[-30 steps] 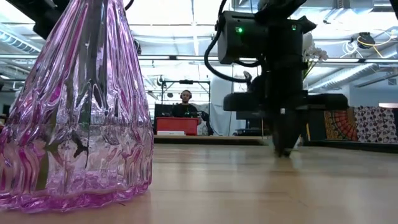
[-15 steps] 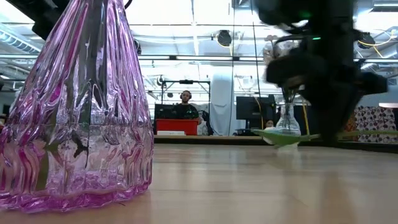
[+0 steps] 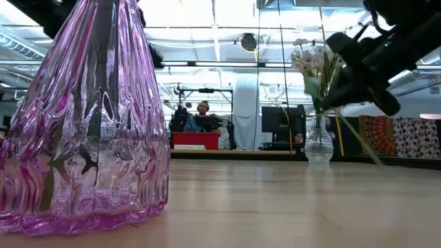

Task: Sort flowers into vase by color
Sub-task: Put the white flower into the transparent vase

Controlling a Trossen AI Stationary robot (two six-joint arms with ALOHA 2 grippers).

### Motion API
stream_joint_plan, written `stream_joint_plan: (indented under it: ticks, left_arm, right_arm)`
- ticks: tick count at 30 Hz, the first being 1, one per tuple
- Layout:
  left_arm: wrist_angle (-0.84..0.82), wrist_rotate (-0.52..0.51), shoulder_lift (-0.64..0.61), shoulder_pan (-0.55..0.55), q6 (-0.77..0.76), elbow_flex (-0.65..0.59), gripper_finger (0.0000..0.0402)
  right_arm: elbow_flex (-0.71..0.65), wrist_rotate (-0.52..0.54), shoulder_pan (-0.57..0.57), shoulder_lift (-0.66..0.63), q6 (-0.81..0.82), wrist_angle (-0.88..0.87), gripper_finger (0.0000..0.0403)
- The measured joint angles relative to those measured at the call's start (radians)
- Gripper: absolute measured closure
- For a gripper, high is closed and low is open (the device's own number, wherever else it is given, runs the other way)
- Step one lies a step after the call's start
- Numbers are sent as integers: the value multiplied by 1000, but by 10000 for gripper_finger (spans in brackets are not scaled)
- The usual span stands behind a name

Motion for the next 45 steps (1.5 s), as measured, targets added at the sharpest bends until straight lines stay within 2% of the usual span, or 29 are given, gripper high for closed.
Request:
stream_joint_plan:
  ticks: [4,7,11,16,22,25,28,34,41,45]
  left_arm:
    - [139,-70,-10,-8,-4,0,299]
    - [134,-114,-10,-21,34,1,299]
    - [106,-114,-44,-22,52,-31,299]
    - [159,-115,-160,-31,-45,-155,299]
    - [395,-157,-322,-113,-85,-335,299]
    - [393,-202,-386,-147,-85,-396,299]
    - [400,-197,-457,-164,-83,-433,299]
    - [450,-183,-654,-164,-8,-504,299]
    - [254,-161,-864,-164,30,-504,299]
    - [227,-122,-920,-164,70,-504,299]
  right_arm:
    - [-41,34,-68,-159,-196,4,403]
    - [-46,33,-109,-245,-340,5,403]
    - [-47,28,-151,-314,-478,4,403]
    - [-47,-50,-203,-348,-589,0,403]
    - [-47,-139,-269,-353,-638,-4,403]
    - [-47,-203,-298,-353,-668,-5,402]
    - [-47,-259,-324,-353,-686,-5,402]
    - [-47,-277,-363,-353,-696,-5,402]
    - [-47,-339,-404,-364,-696,0,402]
    - [-47,-363,-419,-403,-704,68,402]
